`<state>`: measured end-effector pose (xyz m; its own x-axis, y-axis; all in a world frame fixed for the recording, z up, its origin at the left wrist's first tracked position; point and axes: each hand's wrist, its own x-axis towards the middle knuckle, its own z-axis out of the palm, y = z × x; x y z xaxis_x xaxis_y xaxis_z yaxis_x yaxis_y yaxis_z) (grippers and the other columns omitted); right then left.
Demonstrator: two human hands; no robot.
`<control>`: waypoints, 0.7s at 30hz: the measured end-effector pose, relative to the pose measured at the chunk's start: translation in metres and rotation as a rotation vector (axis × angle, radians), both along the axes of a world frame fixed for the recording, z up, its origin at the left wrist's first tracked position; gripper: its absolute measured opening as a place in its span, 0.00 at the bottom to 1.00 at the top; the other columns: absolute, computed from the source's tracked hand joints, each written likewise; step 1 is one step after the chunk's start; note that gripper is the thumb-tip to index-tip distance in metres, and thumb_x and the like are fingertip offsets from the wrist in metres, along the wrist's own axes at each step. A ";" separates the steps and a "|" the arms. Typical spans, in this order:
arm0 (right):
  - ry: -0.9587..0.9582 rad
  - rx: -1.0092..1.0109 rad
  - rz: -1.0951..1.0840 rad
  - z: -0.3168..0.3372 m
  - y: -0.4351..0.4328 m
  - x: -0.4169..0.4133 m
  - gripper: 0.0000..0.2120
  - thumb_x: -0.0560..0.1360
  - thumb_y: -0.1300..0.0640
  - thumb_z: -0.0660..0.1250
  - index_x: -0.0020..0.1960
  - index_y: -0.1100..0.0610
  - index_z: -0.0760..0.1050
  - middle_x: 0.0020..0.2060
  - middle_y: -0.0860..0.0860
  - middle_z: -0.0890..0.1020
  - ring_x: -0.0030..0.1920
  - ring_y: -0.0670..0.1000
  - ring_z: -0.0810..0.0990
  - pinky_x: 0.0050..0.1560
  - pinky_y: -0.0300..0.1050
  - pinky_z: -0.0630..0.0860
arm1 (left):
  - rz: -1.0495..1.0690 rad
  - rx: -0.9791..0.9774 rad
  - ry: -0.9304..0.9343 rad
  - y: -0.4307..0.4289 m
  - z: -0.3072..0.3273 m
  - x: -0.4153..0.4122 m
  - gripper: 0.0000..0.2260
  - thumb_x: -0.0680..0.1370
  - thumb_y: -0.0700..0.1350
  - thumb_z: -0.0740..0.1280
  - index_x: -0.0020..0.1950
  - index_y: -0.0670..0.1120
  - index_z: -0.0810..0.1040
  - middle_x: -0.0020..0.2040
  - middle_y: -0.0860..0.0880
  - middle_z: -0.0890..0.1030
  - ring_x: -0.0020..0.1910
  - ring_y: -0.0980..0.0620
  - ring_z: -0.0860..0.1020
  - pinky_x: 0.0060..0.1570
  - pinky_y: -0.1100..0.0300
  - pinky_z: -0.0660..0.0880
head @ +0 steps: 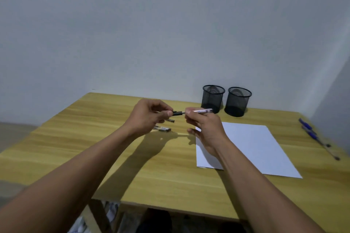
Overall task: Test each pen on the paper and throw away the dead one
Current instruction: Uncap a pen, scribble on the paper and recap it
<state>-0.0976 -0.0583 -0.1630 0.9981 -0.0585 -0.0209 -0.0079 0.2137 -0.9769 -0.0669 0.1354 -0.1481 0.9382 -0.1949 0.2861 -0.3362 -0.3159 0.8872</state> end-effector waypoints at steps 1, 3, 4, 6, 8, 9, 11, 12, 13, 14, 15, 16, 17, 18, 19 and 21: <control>-0.010 -0.002 -0.006 0.000 -0.004 0.000 0.02 0.76 0.58 0.74 0.48 0.55 0.85 0.42 0.52 0.86 0.44 0.47 0.83 0.40 0.43 0.78 | -0.021 -0.030 0.008 -0.008 0.003 0.001 0.04 0.74 0.39 0.75 0.47 0.41 0.86 0.39 0.46 0.85 0.37 0.54 0.81 0.39 0.61 0.79; -0.039 0.005 -0.019 0.002 -0.011 -0.001 0.01 0.77 0.59 0.73 0.47 0.56 0.85 0.41 0.52 0.85 0.42 0.47 0.83 0.39 0.42 0.79 | -0.045 -0.081 0.030 -0.022 0.007 0.005 0.04 0.73 0.39 0.75 0.47 0.40 0.86 0.39 0.43 0.85 0.38 0.52 0.81 0.42 0.60 0.82; -0.059 0.004 -0.023 0.003 -0.014 -0.001 0.02 0.77 0.60 0.73 0.47 0.56 0.85 0.40 0.53 0.85 0.41 0.47 0.83 0.39 0.41 0.79 | -0.044 -0.096 0.044 -0.027 0.009 0.008 0.04 0.73 0.39 0.76 0.46 0.41 0.87 0.39 0.44 0.85 0.38 0.52 0.81 0.45 0.58 0.83; -0.101 -0.012 -0.041 0.005 -0.022 0.000 0.02 0.77 0.61 0.73 0.46 0.58 0.84 0.40 0.54 0.85 0.40 0.47 0.83 0.39 0.39 0.80 | -0.056 -0.118 0.072 -0.037 0.010 0.012 0.04 0.72 0.38 0.76 0.46 0.43 0.87 0.39 0.45 0.86 0.39 0.53 0.82 0.49 0.56 0.82; -0.121 -0.006 -0.082 0.006 -0.030 0.004 0.03 0.76 0.63 0.73 0.44 0.59 0.84 0.37 0.55 0.84 0.38 0.48 0.83 0.39 0.39 0.80 | -0.077 -0.110 0.093 -0.046 0.011 0.017 0.05 0.73 0.37 0.75 0.48 0.44 0.86 0.42 0.42 0.86 0.40 0.52 0.82 0.51 0.56 0.81; -0.122 0.009 -0.099 0.006 -0.034 0.008 0.03 0.76 0.64 0.73 0.44 0.61 0.84 0.36 0.55 0.84 0.36 0.48 0.82 0.39 0.38 0.80 | -0.090 -0.092 0.101 -0.049 0.013 0.020 0.06 0.73 0.37 0.75 0.48 0.44 0.86 0.43 0.41 0.86 0.40 0.52 0.83 0.51 0.56 0.81; -0.112 0.051 -0.118 0.006 -0.041 0.013 0.03 0.75 0.66 0.73 0.43 0.63 0.84 0.34 0.56 0.84 0.33 0.49 0.81 0.38 0.38 0.81 | -0.133 -0.082 0.136 -0.054 0.016 0.027 0.05 0.74 0.36 0.74 0.49 0.41 0.86 0.41 0.41 0.85 0.39 0.52 0.82 0.47 0.59 0.81; -0.103 0.068 -0.126 0.006 -0.044 0.016 0.03 0.75 0.66 0.73 0.43 0.64 0.83 0.34 0.57 0.84 0.33 0.49 0.81 0.38 0.38 0.81 | -0.149 -0.083 0.166 -0.057 0.018 0.030 0.05 0.74 0.35 0.73 0.49 0.39 0.86 0.40 0.41 0.84 0.38 0.52 0.81 0.45 0.62 0.81; -0.095 0.080 -0.136 0.005 -0.046 0.018 0.03 0.75 0.67 0.73 0.42 0.64 0.83 0.33 0.58 0.84 0.33 0.49 0.81 0.38 0.37 0.81 | -0.158 -0.075 0.189 -0.060 0.019 0.034 0.05 0.75 0.35 0.72 0.49 0.38 0.85 0.39 0.42 0.84 0.37 0.52 0.81 0.44 0.63 0.81; -0.088 0.089 -0.142 0.004 -0.049 0.020 0.03 0.75 0.67 0.73 0.42 0.64 0.83 0.33 0.58 0.84 0.33 0.50 0.81 0.38 0.37 0.82 | -0.165 -0.064 0.197 -0.062 0.019 0.037 0.04 0.75 0.35 0.72 0.49 0.37 0.85 0.38 0.42 0.83 0.37 0.51 0.80 0.43 0.63 0.81; -0.082 0.101 -0.150 0.002 -0.051 0.022 0.03 0.74 0.68 0.73 0.42 0.64 0.83 0.33 0.58 0.84 0.33 0.50 0.82 0.39 0.37 0.82 | -0.167 -0.034 0.179 -0.065 0.019 0.039 0.04 0.75 0.35 0.72 0.48 0.37 0.85 0.37 0.41 0.83 0.36 0.50 0.80 0.43 0.62 0.80; -0.072 0.119 -0.158 0.001 -0.052 0.023 0.03 0.74 0.68 0.73 0.41 0.64 0.83 0.33 0.57 0.84 0.34 0.50 0.82 0.39 0.37 0.82 | -0.167 0.006 0.137 -0.067 0.018 0.042 0.04 0.75 0.35 0.72 0.48 0.36 0.85 0.37 0.40 0.83 0.35 0.50 0.79 0.41 0.61 0.80; -0.061 0.140 -0.168 -0.001 -0.054 0.025 0.03 0.74 0.68 0.73 0.41 0.64 0.83 0.33 0.57 0.84 0.34 0.50 0.82 0.40 0.38 0.82 | -0.165 0.046 0.090 -0.070 0.017 0.044 0.04 0.75 0.35 0.72 0.48 0.36 0.85 0.37 0.40 0.83 0.34 0.50 0.79 0.41 0.59 0.79; -0.049 0.157 -0.178 -0.003 -0.055 0.025 0.04 0.74 0.68 0.73 0.41 0.64 0.83 0.33 0.57 0.84 0.35 0.50 0.83 0.40 0.38 0.82 | -0.162 0.070 0.066 -0.072 0.015 0.046 0.04 0.75 0.35 0.72 0.48 0.36 0.85 0.36 0.40 0.83 0.34 0.50 0.79 0.40 0.59 0.79; -0.042 0.165 -0.188 -0.006 -0.057 0.026 0.04 0.74 0.68 0.73 0.40 0.64 0.83 0.32 0.57 0.84 0.35 0.50 0.83 0.40 0.38 0.82 | -0.162 0.067 0.078 -0.074 0.012 0.047 0.04 0.75 0.35 0.72 0.48 0.35 0.85 0.37 0.40 0.83 0.34 0.50 0.79 0.40 0.59 0.79; -0.038 0.167 -0.199 -0.011 -0.058 0.028 0.04 0.74 0.68 0.73 0.40 0.64 0.83 0.31 0.56 0.84 0.34 0.50 0.83 0.39 0.37 0.82 | -0.158 0.042 0.115 -0.077 0.007 0.050 0.04 0.76 0.35 0.72 0.48 0.35 0.84 0.38 0.39 0.83 0.35 0.50 0.79 0.40 0.62 0.80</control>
